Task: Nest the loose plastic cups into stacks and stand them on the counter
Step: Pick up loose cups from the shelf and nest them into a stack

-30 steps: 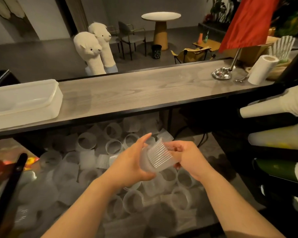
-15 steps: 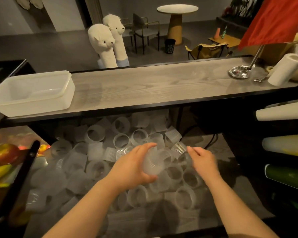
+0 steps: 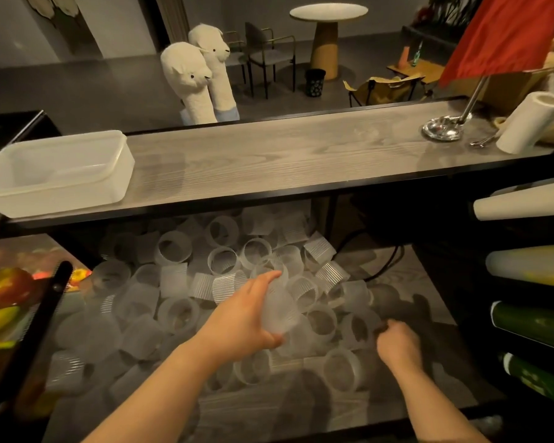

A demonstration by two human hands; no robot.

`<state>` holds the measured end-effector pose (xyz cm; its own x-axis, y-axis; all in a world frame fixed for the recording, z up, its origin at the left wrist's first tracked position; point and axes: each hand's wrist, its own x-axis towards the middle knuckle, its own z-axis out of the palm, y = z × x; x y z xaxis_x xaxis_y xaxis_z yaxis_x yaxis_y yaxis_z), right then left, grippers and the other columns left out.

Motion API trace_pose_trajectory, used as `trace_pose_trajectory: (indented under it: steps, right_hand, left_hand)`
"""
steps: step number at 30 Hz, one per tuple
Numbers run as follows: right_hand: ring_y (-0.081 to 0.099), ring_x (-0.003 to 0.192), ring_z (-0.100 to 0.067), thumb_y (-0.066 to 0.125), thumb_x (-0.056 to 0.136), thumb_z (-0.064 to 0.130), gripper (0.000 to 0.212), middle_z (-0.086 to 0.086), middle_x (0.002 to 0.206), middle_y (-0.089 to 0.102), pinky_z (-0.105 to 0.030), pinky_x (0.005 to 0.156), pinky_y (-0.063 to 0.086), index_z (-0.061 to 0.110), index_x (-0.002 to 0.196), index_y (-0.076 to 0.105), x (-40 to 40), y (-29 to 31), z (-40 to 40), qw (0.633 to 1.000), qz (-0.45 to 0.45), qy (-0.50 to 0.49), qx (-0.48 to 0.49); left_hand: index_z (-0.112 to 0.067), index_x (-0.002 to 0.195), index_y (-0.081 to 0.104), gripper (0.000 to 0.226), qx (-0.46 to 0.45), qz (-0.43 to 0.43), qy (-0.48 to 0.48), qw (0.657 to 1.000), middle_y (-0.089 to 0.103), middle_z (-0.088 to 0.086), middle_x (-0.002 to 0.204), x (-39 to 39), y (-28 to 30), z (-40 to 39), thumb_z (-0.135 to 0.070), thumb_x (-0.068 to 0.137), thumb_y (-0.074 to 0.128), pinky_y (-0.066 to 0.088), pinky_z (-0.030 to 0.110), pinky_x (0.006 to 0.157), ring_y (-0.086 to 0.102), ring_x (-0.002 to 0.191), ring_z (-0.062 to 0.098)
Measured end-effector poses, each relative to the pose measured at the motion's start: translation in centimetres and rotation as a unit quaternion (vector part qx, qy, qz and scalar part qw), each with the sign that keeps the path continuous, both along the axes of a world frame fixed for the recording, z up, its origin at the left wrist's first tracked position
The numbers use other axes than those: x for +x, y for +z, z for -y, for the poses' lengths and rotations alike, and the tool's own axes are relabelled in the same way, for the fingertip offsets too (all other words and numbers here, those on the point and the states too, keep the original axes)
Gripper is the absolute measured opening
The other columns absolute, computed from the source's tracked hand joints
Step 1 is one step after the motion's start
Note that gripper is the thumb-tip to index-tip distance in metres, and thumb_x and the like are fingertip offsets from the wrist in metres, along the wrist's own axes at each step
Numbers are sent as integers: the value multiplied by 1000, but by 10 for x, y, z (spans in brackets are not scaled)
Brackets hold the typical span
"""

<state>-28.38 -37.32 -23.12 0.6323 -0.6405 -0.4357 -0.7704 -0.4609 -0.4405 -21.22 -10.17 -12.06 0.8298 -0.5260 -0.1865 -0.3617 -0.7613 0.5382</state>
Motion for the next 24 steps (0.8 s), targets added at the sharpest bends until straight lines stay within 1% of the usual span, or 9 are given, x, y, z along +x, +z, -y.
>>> trace_pose_trajectory:
  steps: [3,6,8,10,12,16,21,23,24]
  right_hand:
    - [66,92,-28,59,93,15,28,-12,104,70,-35,80,53,10,120,64,-4,25,4,994,96,-17,46]
    - [63,69,-19,61,93,10,19,-6,90,70,-28,56,51,15,111,66,-6,55,-5,944,236,-46,224]
    - [63,69,-21,58,93,4,21,-8,90,74,-25,52,47,14,110,67,-2,73,-20,900,265,-4,346]
    - [64,74,-25,60,92,6,24,-9,93,75,-25,51,46,13,114,67,5,81,-33,881,251,66,395]
    - [67,77,-24,63,93,13,25,-8,96,75,-24,53,47,16,117,68,11,84,-40,890,224,110,383]
    - [70,87,-23,65,92,19,24,-5,98,74,-23,61,52,22,116,68,24,87,-42,898,213,120,366]
    - [65,99,-9,67,90,36,23,6,105,67,-31,90,55,35,113,66,35,69,-65,930,173,193,259]
    - [63,101,-6,59,92,49,16,9,106,65,-30,91,52,41,103,68,39,58,-68,928,187,207,249]
    - [63,100,-7,57,93,50,18,9,106,65,-28,88,50,40,103,68,42,53,-64,934,201,171,240]
  left_hand:
    - [-44,151,10,110,-7,-8,-3,1000,34,-16,149,-3,-2,4,-42,69,83,35,16,98,40,127,4]
    - [-48,150,5,114,-18,-29,-10,999,39,-15,145,-7,-2,9,-41,68,84,40,18,97,44,120,3]
    - [-52,148,-3,121,-33,-45,-13,998,42,-17,139,-8,-1,13,-40,66,85,47,21,95,48,115,4]
    - [-56,145,-12,128,-45,-56,-24,997,45,-20,132,-7,1,17,-39,64,86,49,24,93,53,108,3]
    - [-60,142,-16,132,-51,-62,-37,996,49,-20,129,-5,2,19,-37,63,86,51,29,93,56,106,5]
    - [-63,141,-14,130,-51,-73,-53,995,52,-18,127,-4,4,21,-37,62,86,52,30,93,58,104,5]
    - [-62,144,-2,121,-65,-54,-50,995,49,-18,123,-2,3,28,-39,62,85,47,18,84,54,99,3]
    - [-64,142,6,113,-56,-41,-53,996,45,-21,129,-1,0,25,-40,63,83,40,16,88,46,107,-2]
    - [-65,140,9,109,-54,-40,-45,997,43,-21,132,0,-1,23,-42,63,83,39,16,91,44,111,-2]
